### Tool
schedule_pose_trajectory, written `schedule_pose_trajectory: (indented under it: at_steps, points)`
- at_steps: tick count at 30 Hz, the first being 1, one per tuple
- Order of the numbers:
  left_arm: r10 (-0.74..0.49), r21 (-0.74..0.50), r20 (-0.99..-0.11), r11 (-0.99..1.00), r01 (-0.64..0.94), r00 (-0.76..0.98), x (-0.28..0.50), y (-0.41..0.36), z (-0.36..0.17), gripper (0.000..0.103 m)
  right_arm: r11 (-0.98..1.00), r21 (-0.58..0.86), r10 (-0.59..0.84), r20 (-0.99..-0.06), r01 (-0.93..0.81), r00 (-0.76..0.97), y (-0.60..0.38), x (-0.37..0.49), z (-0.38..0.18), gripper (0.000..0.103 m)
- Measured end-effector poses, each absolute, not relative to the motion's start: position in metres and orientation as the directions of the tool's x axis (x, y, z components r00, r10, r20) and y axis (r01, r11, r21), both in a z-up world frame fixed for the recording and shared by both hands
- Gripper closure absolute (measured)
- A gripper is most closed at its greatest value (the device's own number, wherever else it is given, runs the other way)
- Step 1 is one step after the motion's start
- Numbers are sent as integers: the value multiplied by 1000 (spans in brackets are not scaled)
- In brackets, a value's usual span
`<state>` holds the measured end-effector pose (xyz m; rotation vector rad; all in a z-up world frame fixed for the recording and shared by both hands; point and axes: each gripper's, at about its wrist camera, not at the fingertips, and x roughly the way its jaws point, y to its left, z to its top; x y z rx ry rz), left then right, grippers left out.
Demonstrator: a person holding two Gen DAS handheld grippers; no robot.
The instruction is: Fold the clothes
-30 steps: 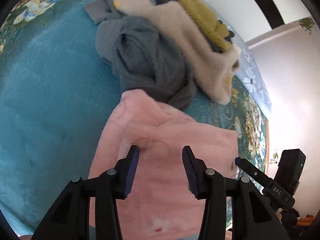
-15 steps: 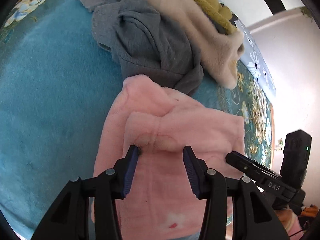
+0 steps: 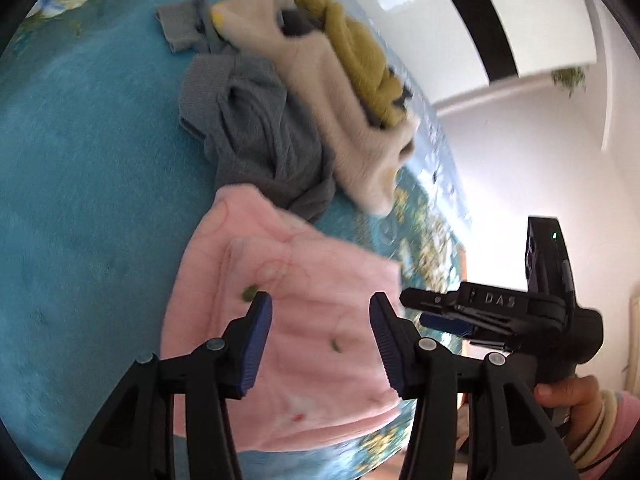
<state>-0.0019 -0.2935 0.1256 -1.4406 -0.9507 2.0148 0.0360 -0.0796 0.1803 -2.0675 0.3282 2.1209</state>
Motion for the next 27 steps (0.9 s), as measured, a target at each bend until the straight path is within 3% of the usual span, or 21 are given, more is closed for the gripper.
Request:
schedule_pose_trajectory:
  at_steps: [3, 9, 13, 15, 19, 27]
  points:
    - [704, -759, -599, -651, -10, -381, 5, -285, 132, 49, -977, 36, -15, -995, -210, -99, -81, 36, 197, 43]
    - [631, -712, -630, -702, 13, -454, 32, -269, 138, 48, -972, 181, -139, -959, -153, -247, -56, 41, 183, 43]
    - [460, -573, -757, -808, 134, -463, 48, -271, 150, 48, -928, 350, -296, -900, -125, -321, -20, 72, 179, 43]
    - [405, -519, -798, -838, 168, -445, 52, -276, 154, 43, -902, 414, -353, -872, -125, -340, 6, 88, 183, 43]
    - [321, -420, -882, -869, 264, -345, 44, -283, 135, 41, -879, 468, -394, -821, -93, -414, 59, 102, 185, 38]
    - [304, -363, -922, -893, 267, -239, 18, -291, 91, 38, -770, 618, -574, -780, -160, -249, 86, 95, 106, 36]
